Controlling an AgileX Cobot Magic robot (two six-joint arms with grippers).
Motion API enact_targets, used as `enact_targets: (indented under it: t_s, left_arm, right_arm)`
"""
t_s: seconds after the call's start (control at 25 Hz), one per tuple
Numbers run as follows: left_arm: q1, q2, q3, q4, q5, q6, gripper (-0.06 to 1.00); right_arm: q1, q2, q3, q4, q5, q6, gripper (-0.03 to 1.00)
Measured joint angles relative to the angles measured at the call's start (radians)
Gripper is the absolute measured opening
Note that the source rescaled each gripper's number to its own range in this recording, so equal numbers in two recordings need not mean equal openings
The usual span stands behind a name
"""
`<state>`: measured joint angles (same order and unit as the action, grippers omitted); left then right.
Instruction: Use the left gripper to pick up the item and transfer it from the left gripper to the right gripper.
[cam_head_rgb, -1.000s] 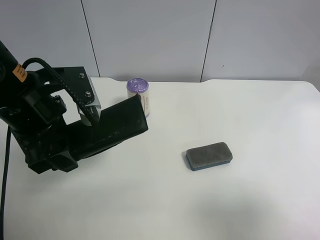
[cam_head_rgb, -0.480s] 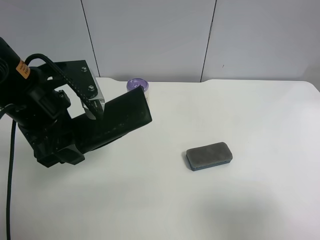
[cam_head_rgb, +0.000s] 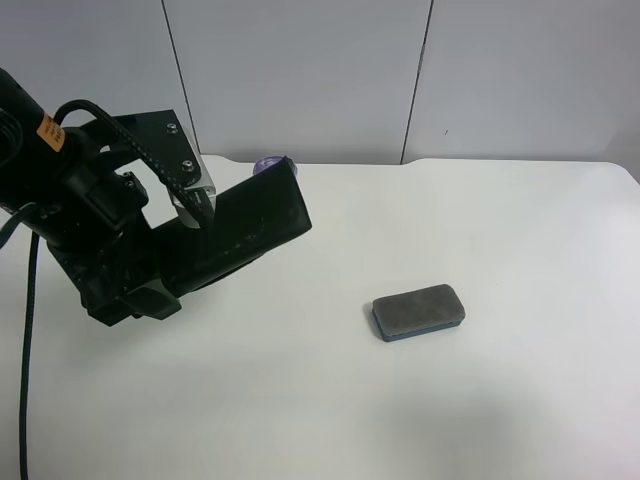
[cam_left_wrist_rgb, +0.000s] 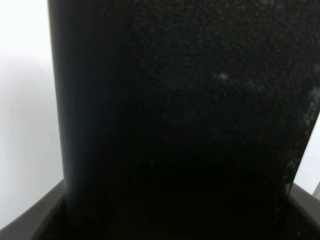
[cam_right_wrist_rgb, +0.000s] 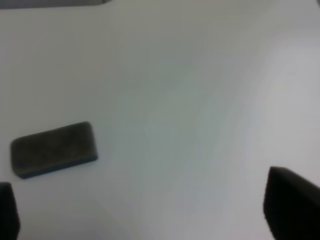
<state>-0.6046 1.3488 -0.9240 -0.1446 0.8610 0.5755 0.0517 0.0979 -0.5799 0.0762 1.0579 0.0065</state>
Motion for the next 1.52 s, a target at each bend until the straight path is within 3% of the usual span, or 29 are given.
enact_targets:
  t_s: [0.16,0.24,0.56,0.76,0.92,1.24,1.52]
  left_arm:
    - [0.000,0.000,0.000,-0.001,0.000,0.000,0.06]
    - [0.000,-0.002,0.000,-0.002,-0.002,0.000,0.06]
    - [0.000,-0.007,0.000,-0.049,-0.008,0.011,0.06]
    - [0.000,-0.007,0.000,-0.072,-0.010,0.065,0.06]
    - [0.000,-0.007,0.000,-0.080,-0.017,0.095,0.06]
    - [0.000,-0.007,0.000,-0.081,-0.051,0.121,0.06]
    - [0.000,-0.007,0.000,-0.164,-0.071,0.202,0.06]
  right_arm:
    - [0.000,0.199,-0.068,0.094,-0.030,-0.006,0.96]
    - [0.000,0.301,-0.088,0.171,-0.057,-0.066,0.96]
    - [0.000,0.669,-0.094,0.673,-0.171,-0.478,0.96]
    - [0.000,0.860,-0.094,0.978,-0.155,-0.754,0.96]
    - [0.000,0.992,-0.094,1.160,-0.073,-0.928,0.96]
    - [0.009,1.149,-0.096,1.358,0.072,-1.064,0.96]
    - [0.167,1.219,-0.096,1.411,0.065,-1.085,0.96]
